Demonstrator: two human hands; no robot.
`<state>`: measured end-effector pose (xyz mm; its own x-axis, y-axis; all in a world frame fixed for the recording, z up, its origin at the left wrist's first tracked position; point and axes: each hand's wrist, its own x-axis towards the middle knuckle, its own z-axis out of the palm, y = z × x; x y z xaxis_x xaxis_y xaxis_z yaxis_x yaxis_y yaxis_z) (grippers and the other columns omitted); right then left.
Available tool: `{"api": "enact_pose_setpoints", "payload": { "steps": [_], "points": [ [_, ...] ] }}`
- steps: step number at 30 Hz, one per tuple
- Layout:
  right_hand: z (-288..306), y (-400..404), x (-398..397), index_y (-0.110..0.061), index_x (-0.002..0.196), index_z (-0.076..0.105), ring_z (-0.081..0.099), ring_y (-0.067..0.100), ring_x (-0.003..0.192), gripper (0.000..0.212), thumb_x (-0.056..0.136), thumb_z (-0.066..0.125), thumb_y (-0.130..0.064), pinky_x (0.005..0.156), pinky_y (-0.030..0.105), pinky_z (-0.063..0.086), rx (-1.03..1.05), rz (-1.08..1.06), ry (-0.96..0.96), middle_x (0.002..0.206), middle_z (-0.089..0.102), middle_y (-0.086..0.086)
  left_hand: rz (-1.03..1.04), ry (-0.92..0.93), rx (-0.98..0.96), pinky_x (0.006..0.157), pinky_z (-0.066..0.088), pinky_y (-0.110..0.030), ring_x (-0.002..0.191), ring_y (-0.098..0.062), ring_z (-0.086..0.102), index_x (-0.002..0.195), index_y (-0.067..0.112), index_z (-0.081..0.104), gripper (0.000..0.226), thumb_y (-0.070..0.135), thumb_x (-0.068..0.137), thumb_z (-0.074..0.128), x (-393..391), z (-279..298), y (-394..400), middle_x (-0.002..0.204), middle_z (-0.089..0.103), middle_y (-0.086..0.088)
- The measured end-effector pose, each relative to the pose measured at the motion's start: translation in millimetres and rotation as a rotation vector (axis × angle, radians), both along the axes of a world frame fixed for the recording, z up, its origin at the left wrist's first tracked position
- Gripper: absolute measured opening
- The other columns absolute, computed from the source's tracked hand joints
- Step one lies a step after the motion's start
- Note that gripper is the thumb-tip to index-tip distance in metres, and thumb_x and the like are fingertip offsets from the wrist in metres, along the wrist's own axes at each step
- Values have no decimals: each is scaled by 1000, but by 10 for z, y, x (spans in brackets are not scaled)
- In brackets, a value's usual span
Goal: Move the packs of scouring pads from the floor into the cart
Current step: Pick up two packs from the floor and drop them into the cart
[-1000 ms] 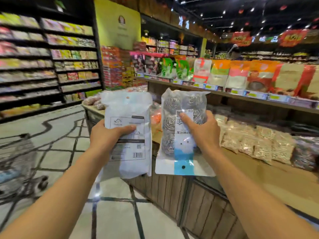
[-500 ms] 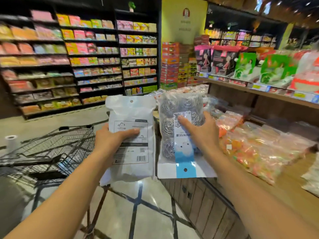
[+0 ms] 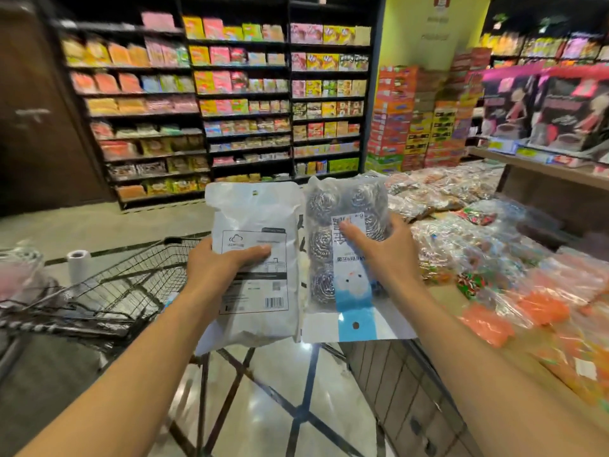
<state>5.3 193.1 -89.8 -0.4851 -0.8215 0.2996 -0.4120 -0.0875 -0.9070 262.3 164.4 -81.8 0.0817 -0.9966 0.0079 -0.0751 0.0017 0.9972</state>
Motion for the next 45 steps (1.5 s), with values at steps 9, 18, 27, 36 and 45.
{"api": "enact_pose_setpoints", "payload": {
  "steps": [9,18,27,36,45],
  "points": [
    [32,-1844,265,-23,128,55,50,12,98,59,84,80,-50,87,29,38,11,44,53,88,42,-28,37,38,28,79,63,-40,86,-23,78,105,16,73,50,18,62,97,262,-78,-1901,94,81,-1],
    [-96,-3450,535,-26,121,54,58,3,91,53,83,81,-50,87,27,39,54,129,35,91,52,-23,144,41,66,69,62,-35,82,-22,78,106,16,73,48,16,63,96,503,-282,-3290,92,81,0],
    [-468,-5145,943,-22,121,63,67,26,106,85,62,71,-83,94,50,55,94,304,76,111,73,-1,355,46,126,62,61,-30,76,-18,78,104,16,73,43,14,66,94,804,-519,-4355,90,80,-1],
    [-629,-6322,1791,-28,106,64,69,12,89,49,74,83,-61,84,45,59,151,625,68,94,71,-10,640,76,147,73,60,-33,91,-21,77,114,17,72,55,19,65,95,1442,-680,-4797,101,80,0],
    [-1105,-6836,3135,-28,105,61,73,8,82,47,75,85,-54,79,42,62,271,963,50,90,74,-8,933,141,207,91,60,-47,95,-23,76,112,19,76,58,25,59,98,2412,-1131,-4753,103,80,1]
  ]
}}
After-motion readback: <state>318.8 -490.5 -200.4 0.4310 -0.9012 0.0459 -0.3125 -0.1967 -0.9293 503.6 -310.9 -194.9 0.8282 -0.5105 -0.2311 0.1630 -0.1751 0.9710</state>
